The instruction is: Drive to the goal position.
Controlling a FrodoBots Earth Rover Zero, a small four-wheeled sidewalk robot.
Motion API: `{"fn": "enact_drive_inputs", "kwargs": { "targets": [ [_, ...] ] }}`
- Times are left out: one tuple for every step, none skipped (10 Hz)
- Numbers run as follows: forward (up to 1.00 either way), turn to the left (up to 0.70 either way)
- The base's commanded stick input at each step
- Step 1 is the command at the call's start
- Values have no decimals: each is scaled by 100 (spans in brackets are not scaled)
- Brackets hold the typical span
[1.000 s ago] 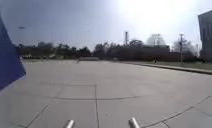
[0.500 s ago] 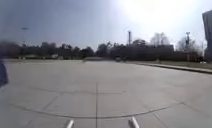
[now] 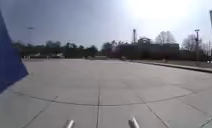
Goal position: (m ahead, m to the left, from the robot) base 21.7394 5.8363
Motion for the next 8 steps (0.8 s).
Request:
{"fn": "enact_drive_inputs", "kwargs": {
  "targets": [
    [100, 0],
    [100, 0],
    [100, 0],
    [100, 0],
    [100, 0],
    [100, 0],
    [100, 0],
    [100, 0]
  ]
}}
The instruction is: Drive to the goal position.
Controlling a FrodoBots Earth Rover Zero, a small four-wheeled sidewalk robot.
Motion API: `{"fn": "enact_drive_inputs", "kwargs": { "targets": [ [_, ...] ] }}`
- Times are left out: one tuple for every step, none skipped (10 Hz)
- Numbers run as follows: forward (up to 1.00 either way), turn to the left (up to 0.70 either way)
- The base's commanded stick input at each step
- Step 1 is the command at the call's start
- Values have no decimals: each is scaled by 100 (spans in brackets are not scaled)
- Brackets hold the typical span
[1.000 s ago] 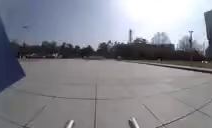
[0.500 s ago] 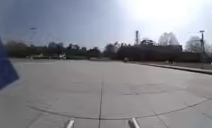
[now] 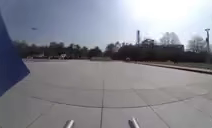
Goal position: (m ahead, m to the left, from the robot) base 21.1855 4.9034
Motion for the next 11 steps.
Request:
{"fn": "enact_drive_inputs", "kwargs": {
  "targets": [
    [100, 0],
    [100, 0],
    [100, 0],
    [100, 0],
    [100, 0],
    [100, 0],
    [100, 0],
    [100, 0],
    [100, 0],
    [100, 0],
    [100, 0]
  ]
}}
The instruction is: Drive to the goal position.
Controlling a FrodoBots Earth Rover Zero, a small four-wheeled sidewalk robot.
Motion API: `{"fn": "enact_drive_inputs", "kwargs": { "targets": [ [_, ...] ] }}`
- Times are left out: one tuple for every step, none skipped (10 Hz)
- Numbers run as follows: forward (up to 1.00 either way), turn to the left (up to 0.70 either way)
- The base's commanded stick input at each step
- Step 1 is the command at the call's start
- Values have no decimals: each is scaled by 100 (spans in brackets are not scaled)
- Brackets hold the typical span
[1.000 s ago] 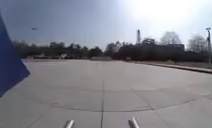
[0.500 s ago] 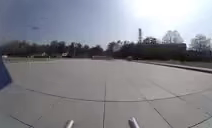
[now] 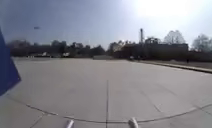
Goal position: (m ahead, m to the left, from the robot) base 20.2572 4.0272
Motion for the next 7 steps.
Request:
{"fn": "enact_drive_inputs", "kwargs": {
  "targets": [
    [100, 0],
    [100, 0],
    [100, 0],
    [100, 0],
    [100, 0],
    [100, 0],
    [100, 0]
  ]
}}
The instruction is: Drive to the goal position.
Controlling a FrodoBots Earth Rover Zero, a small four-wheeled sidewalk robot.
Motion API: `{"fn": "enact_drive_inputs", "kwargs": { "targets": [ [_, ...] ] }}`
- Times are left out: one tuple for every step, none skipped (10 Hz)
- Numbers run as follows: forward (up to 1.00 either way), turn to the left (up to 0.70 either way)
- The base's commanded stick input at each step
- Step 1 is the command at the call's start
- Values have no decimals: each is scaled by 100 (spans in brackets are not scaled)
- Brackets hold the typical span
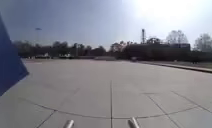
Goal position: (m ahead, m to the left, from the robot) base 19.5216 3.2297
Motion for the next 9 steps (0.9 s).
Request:
{"fn": "enact_drive_inputs", "kwargs": {
  "targets": [
    [100, 0],
    [100, 0],
    [100, 0],
    [100, 0],
    [100, -19],
    [100, -27],
    [100, -27],
    [100, -20],
    [100, -8]
  ]
}}
